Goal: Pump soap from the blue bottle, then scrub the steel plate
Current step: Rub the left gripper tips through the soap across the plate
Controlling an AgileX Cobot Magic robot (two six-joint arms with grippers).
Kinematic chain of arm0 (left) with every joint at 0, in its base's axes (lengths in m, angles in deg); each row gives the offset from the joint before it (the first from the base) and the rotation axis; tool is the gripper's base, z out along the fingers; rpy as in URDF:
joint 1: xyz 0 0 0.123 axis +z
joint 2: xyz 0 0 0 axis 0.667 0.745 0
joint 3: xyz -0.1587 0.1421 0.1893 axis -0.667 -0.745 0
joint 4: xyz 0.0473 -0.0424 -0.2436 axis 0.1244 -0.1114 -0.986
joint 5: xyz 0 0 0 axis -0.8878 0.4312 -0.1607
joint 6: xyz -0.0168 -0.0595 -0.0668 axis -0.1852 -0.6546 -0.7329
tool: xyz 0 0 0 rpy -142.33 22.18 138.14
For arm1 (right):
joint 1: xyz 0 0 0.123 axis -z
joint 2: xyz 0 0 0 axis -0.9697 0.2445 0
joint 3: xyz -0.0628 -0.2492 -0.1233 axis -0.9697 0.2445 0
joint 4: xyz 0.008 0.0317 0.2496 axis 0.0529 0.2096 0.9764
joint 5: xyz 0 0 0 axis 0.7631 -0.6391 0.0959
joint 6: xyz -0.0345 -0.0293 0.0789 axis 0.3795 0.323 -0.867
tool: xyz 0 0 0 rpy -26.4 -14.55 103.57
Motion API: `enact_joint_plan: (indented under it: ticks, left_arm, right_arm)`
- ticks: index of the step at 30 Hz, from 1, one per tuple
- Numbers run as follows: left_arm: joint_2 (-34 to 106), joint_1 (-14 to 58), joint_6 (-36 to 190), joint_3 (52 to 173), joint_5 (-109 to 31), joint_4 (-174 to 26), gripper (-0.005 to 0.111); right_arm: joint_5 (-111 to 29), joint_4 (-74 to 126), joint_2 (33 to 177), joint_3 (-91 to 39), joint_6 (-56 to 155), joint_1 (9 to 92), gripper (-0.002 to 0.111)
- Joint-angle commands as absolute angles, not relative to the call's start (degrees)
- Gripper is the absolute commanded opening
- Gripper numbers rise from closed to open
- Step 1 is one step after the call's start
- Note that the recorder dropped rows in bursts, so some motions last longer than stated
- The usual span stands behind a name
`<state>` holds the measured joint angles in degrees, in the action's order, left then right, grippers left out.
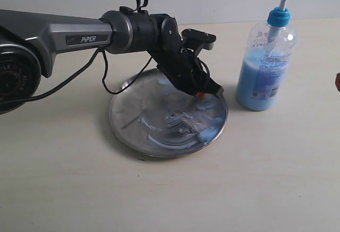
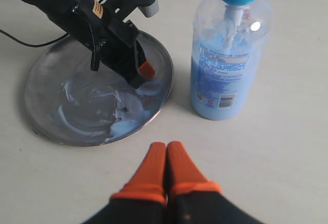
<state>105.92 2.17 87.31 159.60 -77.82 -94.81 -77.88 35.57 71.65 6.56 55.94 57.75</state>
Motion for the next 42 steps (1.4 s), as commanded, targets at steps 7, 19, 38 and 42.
enact_joint_plan:
  ticks: [7,19,38,42]
  left_arm:
    - [106.6,1.8,89.5,159.6,-80.4,-104.9,0.000]
    - [106.6,1.9,87.1,159.6,-86.9,-92.2,0.000]
    - [106.9,0.6,86.8,159.6,-84.3,-99.2,0.000]
    - [106.9,0.6,87.5,159.6,-87.5,-95.7,0.000]
  right_arm:
    - [-77.2,35.7,71.4,6.7,56.2,57.8,0.000]
    - [-77.2,36.0,71.4,6.7,56.2,57.8,0.000]
    - [-77.3,36.2,71.4,6.7,56.2,57.8,0.000]
    - [-77.3,36.2,71.4,6.7,56.2,57.8,0.000]
